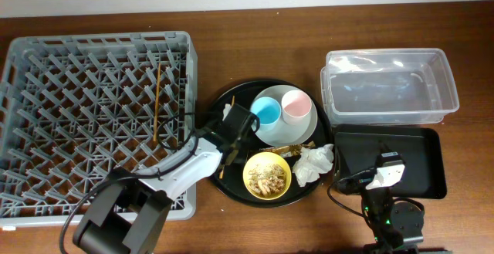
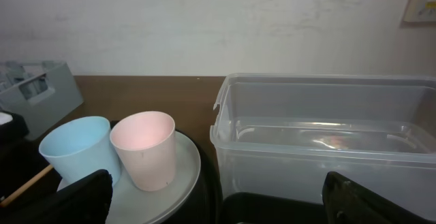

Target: Sort waste into correct bins and load items into the dishwasher rack

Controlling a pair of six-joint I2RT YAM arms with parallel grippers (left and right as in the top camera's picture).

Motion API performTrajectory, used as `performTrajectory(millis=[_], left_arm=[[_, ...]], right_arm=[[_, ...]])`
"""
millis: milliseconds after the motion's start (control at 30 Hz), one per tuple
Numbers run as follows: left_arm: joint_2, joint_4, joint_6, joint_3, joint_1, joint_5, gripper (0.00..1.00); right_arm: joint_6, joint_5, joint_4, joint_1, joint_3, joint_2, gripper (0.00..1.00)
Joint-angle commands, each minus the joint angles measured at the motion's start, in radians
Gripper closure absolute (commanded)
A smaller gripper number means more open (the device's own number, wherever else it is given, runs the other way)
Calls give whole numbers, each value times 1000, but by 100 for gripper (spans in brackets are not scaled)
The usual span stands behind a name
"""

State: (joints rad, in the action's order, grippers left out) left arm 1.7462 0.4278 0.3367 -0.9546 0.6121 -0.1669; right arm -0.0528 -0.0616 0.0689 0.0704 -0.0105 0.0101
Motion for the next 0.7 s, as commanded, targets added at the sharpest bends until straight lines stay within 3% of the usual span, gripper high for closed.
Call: performTrajectory(millis=[0,267,300,367,433,533,667], left_arm=[[6,-8,6,3,0,-33,65],[88,-24,13,22,5,-32,66],[88,-28,13,20,10,-32,73],[78,-27,13,6,11,-51,100],[39,-18,13,-6,11,-76,100],[-152,3,13,-27,-19,-158,100],[-526,160,-44,-34,-92,-279,100]], right_arm=[[-8,5,6,-6,5,-5,1],[-8,5,6,-6,5,-5,1],[-8,5,6,-6,5,-5,1],[-8,5,5,-6,5,-5,1],[-8,5,5,-6,5,-5,1],[-8,5,6,-6,5,-5,1],[-8,5,5,-6,5,-5,1]])
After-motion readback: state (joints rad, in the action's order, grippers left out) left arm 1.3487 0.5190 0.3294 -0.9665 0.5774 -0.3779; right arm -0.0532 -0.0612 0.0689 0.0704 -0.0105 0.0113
